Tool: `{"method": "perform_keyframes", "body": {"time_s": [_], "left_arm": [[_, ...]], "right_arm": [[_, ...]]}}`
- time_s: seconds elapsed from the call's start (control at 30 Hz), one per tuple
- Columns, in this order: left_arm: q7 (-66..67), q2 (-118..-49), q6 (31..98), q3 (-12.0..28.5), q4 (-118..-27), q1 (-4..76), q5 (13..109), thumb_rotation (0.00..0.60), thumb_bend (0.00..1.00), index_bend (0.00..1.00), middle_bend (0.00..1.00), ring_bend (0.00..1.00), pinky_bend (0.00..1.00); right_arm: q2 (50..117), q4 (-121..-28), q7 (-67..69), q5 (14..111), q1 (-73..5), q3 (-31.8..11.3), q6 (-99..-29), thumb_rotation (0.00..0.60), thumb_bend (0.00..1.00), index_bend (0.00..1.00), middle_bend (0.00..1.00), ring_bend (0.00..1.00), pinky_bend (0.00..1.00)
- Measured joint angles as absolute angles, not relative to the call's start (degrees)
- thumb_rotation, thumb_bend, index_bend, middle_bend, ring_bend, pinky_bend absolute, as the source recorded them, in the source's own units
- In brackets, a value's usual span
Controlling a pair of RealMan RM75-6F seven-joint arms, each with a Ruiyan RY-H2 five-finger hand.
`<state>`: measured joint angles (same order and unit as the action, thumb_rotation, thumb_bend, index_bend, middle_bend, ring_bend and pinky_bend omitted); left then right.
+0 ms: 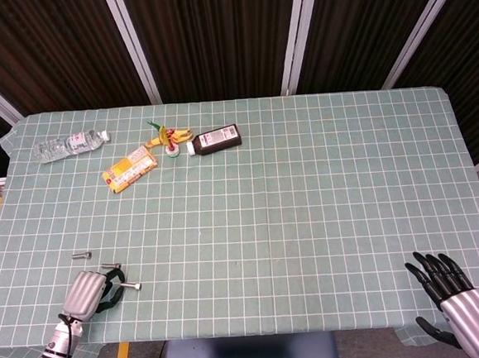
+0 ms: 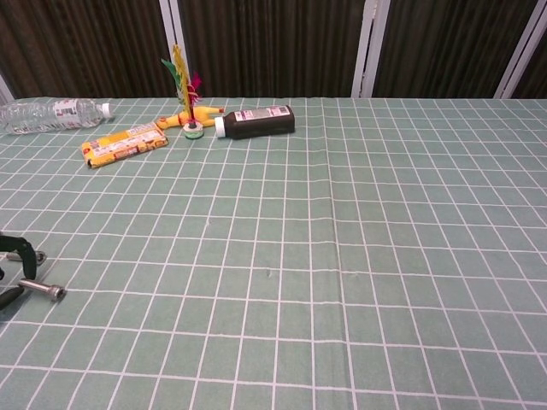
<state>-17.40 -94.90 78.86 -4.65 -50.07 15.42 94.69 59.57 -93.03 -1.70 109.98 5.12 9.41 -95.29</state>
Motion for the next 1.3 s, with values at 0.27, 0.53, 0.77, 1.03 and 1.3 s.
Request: {"method": "perform_keyframes", "body": {"time_s": [0.27, 0.53, 0.77, 1.03, 1.3], "left_arm": [[-15.2, -92.7, 80.5, -4.6, -54.0, 15.5, 95.3, 0.6, 0.45, 0.55, 1.0, 1.0, 1.0], [-11.5, -90.1, 81.5, -5.1, -59.6, 15.7, 96.6, 0.6, 0.45, 0.54, 1.0, 1.0, 1.0], [-8.0, -88.8, 81.3, -5.4, -63.7, 16.2, 97.4, 0.6, 0.45, 0.52, 1.0, 1.0, 1.0], [-7.0, -88.5, 80.3, -5.6, -64.5, 16.4, 97.3, 0.6, 0.45, 0.5, 1.0, 1.0, 1.0], [-7.4, -88.2, 80.4, -5.7, -64.9, 16.4, 97.3, 0.6, 0.43, 0.38, 1.0, 1.0, 1.0]], "right_arm": [[59.5, -93.0, -1.6, 110.1, 5.1, 9.5, -95.4, 0.6, 0.31, 0.0, 0.0, 0.0, 0.0], [59.3, -93.0, -1.3, 110.4, 5.1, 9.5, -95.6, 0.6, 0.31, 0.0, 0.0, 0.0, 0.0], [59.1, -93.0, -1.0, 110.4, 5.1, 9.5, -95.8, 0.6, 0.31, 0.0, 0.0, 0.0, 0.0], [58.9, -93.2, -0.7, 110.2, 5.2, 9.5, -95.9, 0.6, 0.31, 0.0, 0.0, 0.0, 0.0], [59.0, -93.3, -0.9, 110.2, 5.2, 9.6, -95.7, 0.6, 0.31, 0.0, 0.0, 0.0, 0.0]]}}
